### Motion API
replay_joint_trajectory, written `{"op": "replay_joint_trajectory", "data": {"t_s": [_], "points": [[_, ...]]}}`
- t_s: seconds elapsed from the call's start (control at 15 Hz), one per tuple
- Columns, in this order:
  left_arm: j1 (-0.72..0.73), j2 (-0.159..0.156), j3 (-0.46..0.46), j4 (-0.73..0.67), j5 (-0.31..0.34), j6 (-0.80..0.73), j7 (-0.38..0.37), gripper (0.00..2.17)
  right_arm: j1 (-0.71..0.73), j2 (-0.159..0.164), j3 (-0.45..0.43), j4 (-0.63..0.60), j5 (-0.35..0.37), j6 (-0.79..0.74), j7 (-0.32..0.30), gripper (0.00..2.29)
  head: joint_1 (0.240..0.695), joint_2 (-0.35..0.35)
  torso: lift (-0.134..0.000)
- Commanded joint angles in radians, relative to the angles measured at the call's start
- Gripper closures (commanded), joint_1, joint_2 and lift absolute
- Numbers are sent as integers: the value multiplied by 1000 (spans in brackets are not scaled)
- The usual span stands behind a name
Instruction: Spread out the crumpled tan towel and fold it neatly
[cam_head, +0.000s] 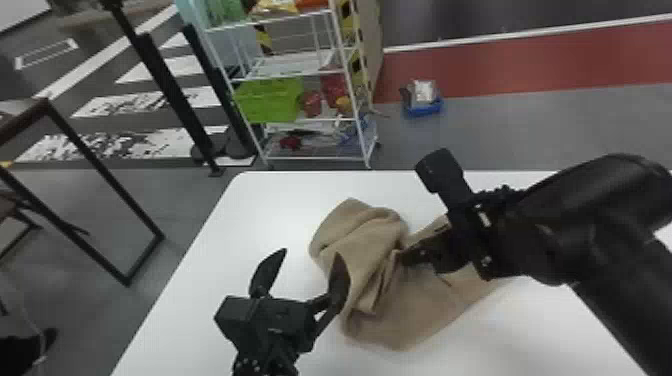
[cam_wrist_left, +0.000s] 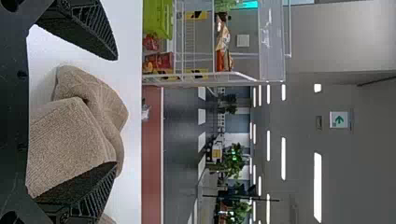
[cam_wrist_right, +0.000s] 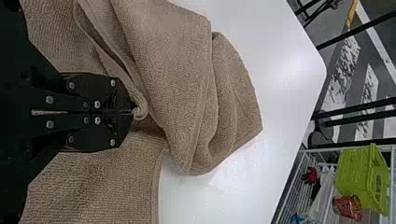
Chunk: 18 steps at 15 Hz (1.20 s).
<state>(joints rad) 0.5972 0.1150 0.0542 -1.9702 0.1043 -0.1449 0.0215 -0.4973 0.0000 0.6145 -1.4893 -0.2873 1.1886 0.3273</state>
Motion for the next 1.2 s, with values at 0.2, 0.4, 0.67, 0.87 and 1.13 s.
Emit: {"op": "replay_joint_trajectory", "data": {"t_s": [0.2, 0.4, 0.67, 0.87, 1.13], "points": [[7, 0, 7, -10, 0, 0, 0, 80, 106, 1, -176, -282, -112, 124, 45, 1396, 695, 350, -122], [10, 0, 10, -15, 0, 0, 0, 80, 151, 1, -277, -462, -205, 280, 53, 1396, 695, 350, -122], [10, 2, 12, -16, 0, 3, -2, 80, 174, 1, -490, -566, -378, 354, 53, 1396, 695, 350, -122], [12, 2, 12, -16, 0, 3, -2, 80, 177, 1, -573, -583, -440, 354, 53, 1396, 695, 350, -122], [16, 2, 16, -22, 0, 3, 0, 80, 203, 1, -573, -579, -477, 16, 32, 1396, 695, 350, -122]]}}
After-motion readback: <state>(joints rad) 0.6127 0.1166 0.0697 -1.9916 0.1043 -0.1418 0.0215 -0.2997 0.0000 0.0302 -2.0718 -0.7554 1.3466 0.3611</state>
